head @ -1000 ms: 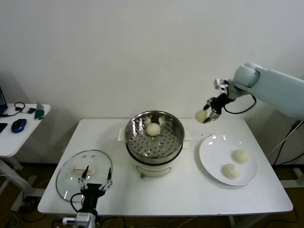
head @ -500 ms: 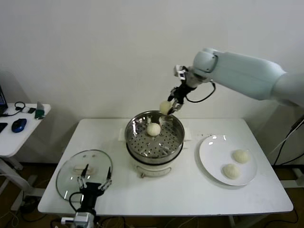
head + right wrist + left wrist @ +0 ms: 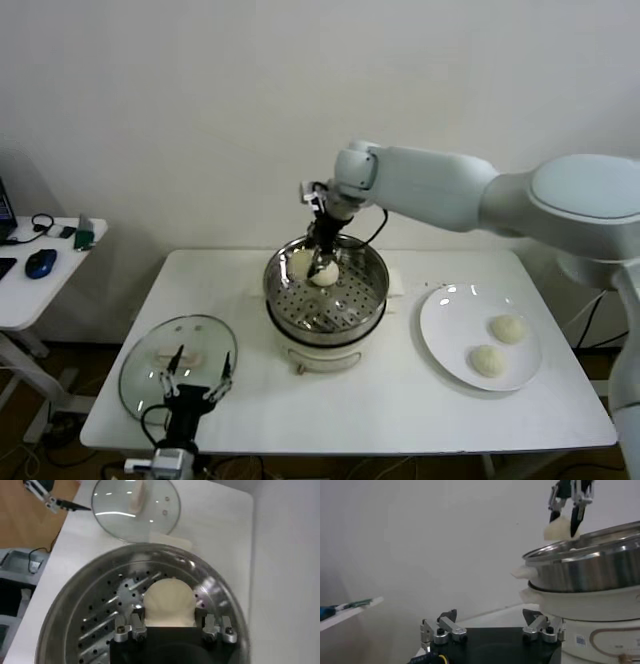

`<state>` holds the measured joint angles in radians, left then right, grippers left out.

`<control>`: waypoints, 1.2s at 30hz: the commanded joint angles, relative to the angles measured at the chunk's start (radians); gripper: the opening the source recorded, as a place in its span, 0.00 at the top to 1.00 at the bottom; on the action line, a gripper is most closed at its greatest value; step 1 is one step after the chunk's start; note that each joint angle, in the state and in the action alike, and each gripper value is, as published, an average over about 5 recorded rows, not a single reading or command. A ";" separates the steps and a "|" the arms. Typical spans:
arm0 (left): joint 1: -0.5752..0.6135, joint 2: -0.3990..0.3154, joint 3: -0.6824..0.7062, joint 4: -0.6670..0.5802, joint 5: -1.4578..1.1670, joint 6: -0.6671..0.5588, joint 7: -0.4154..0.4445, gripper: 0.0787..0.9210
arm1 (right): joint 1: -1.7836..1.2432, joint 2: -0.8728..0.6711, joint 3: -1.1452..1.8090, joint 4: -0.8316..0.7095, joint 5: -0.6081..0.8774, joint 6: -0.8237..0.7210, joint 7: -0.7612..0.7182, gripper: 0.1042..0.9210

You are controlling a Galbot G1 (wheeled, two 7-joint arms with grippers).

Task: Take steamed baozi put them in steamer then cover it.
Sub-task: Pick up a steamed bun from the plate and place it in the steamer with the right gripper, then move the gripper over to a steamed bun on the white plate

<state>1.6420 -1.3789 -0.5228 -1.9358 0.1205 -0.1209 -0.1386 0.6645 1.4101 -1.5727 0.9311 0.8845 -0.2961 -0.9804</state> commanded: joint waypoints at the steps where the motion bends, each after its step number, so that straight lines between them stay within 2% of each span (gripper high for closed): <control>1: 0.001 0.008 -0.007 0.002 -0.011 -0.004 -0.001 0.12 | -0.054 0.062 -0.019 -0.001 -0.017 -0.005 0.018 0.34; 9: 0.004 0.006 -0.007 0.004 -0.016 -0.005 -0.001 0.12 | -0.083 0.059 -0.022 -0.001 -0.062 -0.002 0.020 0.33; 12: 0.003 0.006 -0.006 0.004 -0.016 -0.003 -0.001 0.12 | -0.086 0.064 -0.023 -0.005 -0.073 -0.002 0.020 0.28; 17: 0.001 0.003 -0.005 0.002 -0.015 -0.001 -0.001 0.12 | -0.085 0.074 -0.021 -0.018 -0.083 -0.001 0.013 0.15; 23: 0.002 0.004 -0.008 0.002 -0.015 -0.001 -0.002 0.12 | -0.054 0.045 -0.013 0.003 -0.101 0.007 -0.007 0.12; 29: 0.003 0.006 -0.007 0.006 -0.016 -0.002 -0.002 0.12 | 0.053 -0.060 -0.018 0.096 -0.124 0.028 -0.049 0.12; 36: 0.000 0.006 -0.004 0.004 -0.016 0.002 -0.003 0.12 | 0.183 -0.311 -0.044 0.296 -0.189 0.050 -0.082 0.12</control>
<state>1.6420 -1.3740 -0.5266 -1.9307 0.1054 -0.1203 -0.1415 0.7149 1.3320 -1.6023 1.0425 0.7542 -0.2589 -1.0295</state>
